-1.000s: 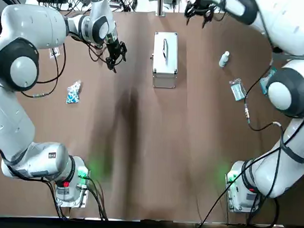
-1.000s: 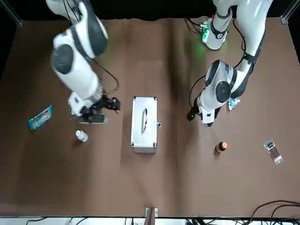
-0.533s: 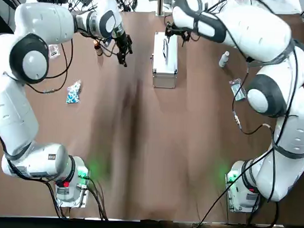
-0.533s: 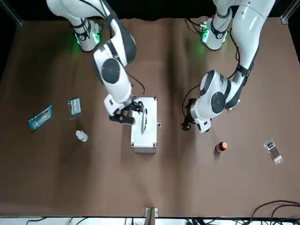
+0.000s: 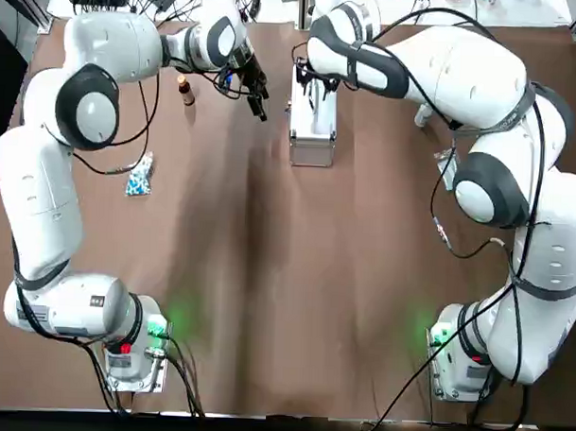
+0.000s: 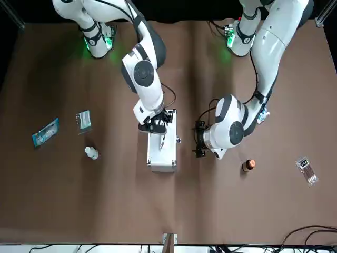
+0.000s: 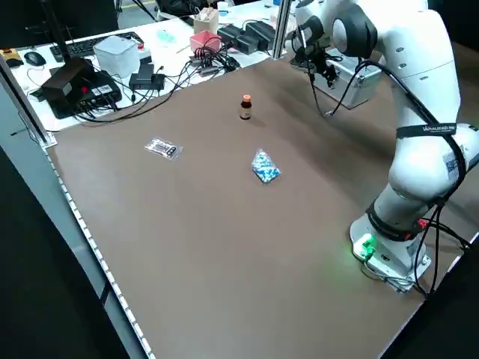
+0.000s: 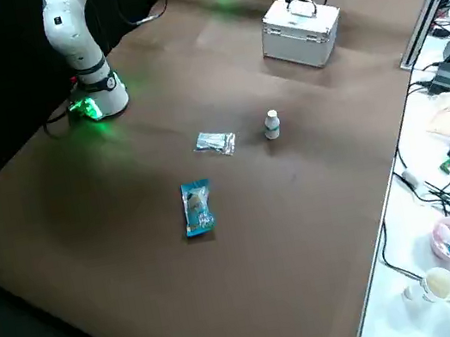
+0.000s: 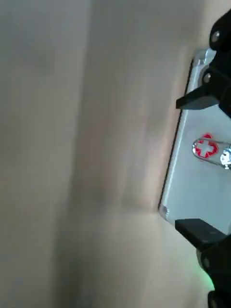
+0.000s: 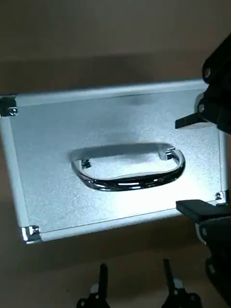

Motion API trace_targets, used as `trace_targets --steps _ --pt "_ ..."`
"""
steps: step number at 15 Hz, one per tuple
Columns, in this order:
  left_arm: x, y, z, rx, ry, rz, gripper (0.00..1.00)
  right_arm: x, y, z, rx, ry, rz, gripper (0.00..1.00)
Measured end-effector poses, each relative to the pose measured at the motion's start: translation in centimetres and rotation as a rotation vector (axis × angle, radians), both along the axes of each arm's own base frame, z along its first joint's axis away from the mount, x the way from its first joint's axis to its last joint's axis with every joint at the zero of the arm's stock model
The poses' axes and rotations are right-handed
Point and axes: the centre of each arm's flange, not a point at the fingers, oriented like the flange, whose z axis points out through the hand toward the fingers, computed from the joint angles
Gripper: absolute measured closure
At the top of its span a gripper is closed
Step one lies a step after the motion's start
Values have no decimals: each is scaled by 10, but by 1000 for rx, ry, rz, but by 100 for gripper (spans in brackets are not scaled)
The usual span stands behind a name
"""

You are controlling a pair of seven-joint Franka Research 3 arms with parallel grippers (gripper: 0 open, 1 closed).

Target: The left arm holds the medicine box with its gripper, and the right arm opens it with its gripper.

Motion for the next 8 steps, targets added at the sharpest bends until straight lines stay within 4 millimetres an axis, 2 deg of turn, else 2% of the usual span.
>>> trace_targets --steps 2,8 --pt "-6 -13 1 2 15 24 0 -3 6 -3 -2 2 1 37" --pt "-15 -47 10 -13 -16 30 0 1 9 -10 -6 0 -5 37"
